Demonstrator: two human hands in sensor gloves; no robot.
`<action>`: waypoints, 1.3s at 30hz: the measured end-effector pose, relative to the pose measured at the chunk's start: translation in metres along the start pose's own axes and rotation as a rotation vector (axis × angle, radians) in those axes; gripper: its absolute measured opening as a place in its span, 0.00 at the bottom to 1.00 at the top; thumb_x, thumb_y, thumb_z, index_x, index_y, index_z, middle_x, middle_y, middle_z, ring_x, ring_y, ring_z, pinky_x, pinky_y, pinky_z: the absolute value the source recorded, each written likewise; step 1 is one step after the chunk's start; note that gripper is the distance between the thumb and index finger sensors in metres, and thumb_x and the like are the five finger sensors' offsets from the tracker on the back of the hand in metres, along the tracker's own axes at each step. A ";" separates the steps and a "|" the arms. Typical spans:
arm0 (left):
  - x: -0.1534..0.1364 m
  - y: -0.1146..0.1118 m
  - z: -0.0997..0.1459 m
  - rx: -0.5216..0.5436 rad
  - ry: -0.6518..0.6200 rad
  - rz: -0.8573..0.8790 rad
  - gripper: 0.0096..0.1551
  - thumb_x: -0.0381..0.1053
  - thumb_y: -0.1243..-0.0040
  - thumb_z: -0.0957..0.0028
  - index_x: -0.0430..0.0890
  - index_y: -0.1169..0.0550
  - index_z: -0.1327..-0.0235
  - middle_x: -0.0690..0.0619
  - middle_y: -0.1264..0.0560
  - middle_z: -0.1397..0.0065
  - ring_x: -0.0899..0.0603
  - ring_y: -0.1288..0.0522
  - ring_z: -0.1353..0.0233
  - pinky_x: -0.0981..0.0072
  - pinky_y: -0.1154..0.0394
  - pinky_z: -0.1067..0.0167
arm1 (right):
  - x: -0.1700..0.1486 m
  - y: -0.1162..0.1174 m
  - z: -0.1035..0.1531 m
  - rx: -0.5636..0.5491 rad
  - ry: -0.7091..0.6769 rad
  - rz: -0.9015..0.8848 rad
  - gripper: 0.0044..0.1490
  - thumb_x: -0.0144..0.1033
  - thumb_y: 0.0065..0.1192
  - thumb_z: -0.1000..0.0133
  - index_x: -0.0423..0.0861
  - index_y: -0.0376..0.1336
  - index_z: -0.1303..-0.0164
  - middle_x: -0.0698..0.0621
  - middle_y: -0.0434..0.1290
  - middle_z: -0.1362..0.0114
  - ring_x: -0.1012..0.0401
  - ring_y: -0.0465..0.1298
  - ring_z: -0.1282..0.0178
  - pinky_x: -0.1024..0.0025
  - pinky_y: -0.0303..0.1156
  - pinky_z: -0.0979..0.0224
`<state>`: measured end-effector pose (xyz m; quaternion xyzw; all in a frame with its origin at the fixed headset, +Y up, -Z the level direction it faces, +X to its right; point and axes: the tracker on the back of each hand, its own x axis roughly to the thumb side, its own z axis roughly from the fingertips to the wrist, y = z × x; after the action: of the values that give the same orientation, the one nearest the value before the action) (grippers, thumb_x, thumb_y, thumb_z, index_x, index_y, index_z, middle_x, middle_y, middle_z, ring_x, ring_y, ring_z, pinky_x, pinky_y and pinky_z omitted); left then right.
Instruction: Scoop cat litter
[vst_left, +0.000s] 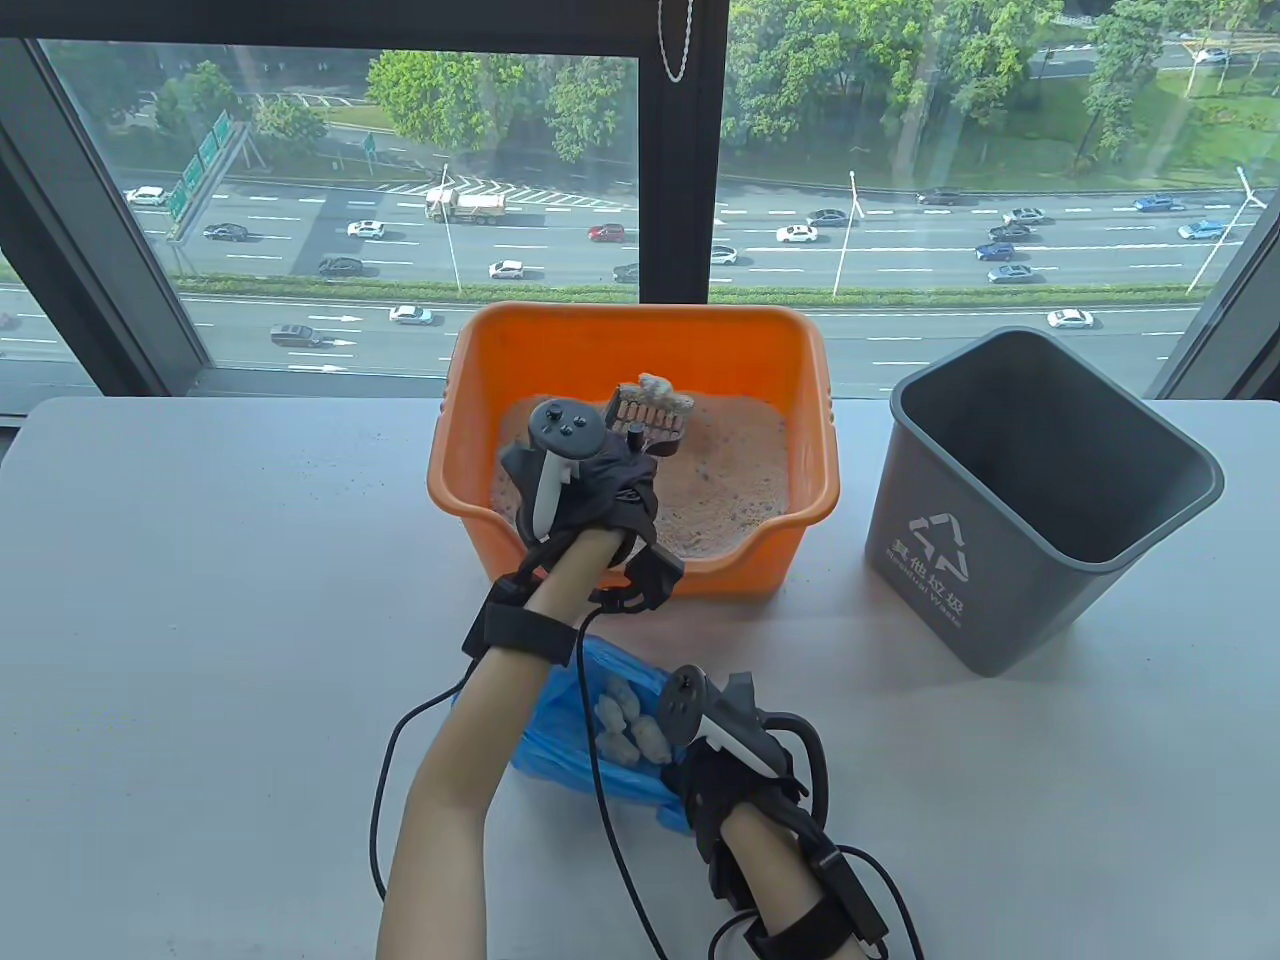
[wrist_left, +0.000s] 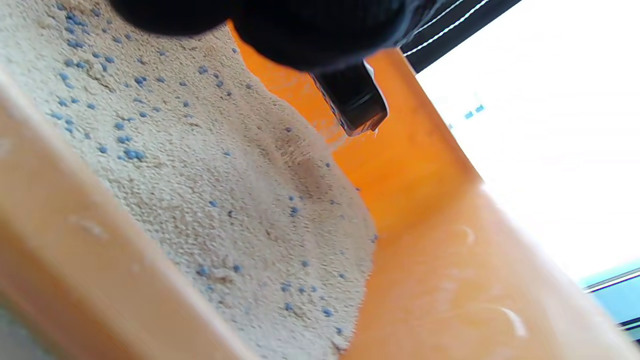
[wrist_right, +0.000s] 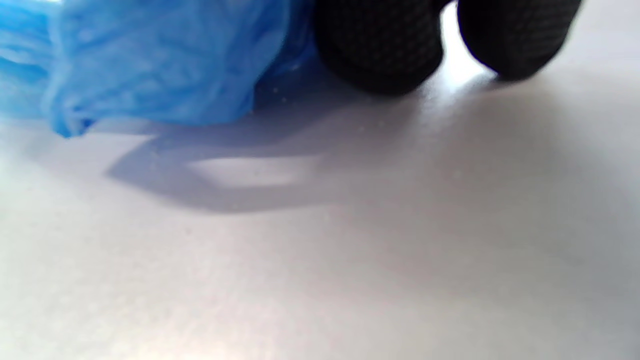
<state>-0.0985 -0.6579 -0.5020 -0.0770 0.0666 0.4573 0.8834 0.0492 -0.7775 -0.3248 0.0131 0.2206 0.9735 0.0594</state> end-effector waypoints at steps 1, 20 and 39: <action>-0.001 0.002 0.005 -0.004 0.003 0.063 0.37 0.48 0.46 0.42 0.36 0.43 0.23 0.42 0.26 0.44 0.57 0.21 0.65 0.68 0.21 0.64 | 0.000 0.000 0.000 0.000 0.000 0.001 0.48 0.48 0.65 0.55 0.47 0.48 0.29 0.41 0.66 0.45 0.64 0.74 0.63 0.60 0.72 0.53; -0.006 0.012 0.037 -0.083 -0.120 0.055 0.38 0.49 0.45 0.42 0.37 0.43 0.24 0.44 0.26 0.44 0.57 0.20 0.66 0.69 0.21 0.64 | -0.001 0.000 0.000 -0.003 0.000 0.000 0.48 0.48 0.65 0.55 0.47 0.48 0.29 0.42 0.66 0.45 0.64 0.74 0.63 0.60 0.73 0.54; -0.013 0.038 0.071 -0.174 -0.171 0.091 0.38 0.48 0.45 0.42 0.36 0.42 0.24 0.43 0.25 0.44 0.57 0.20 0.66 0.68 0.21 0.64 | -0.001 0.001 0.000 0.000 0.002 -0.004 0.48 0.48 0.65 0.55 0.47 0.48 0.29 0.42 0.66 0.45 0.64 0.74 0.63 0.60 0.73 0.54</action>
<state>-0.1339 -0.6322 -0.4334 -0.1108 -0.0454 0.5060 0.8542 0.0504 -0.7780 -0.3244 0.0115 0.2204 0.9734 0.0613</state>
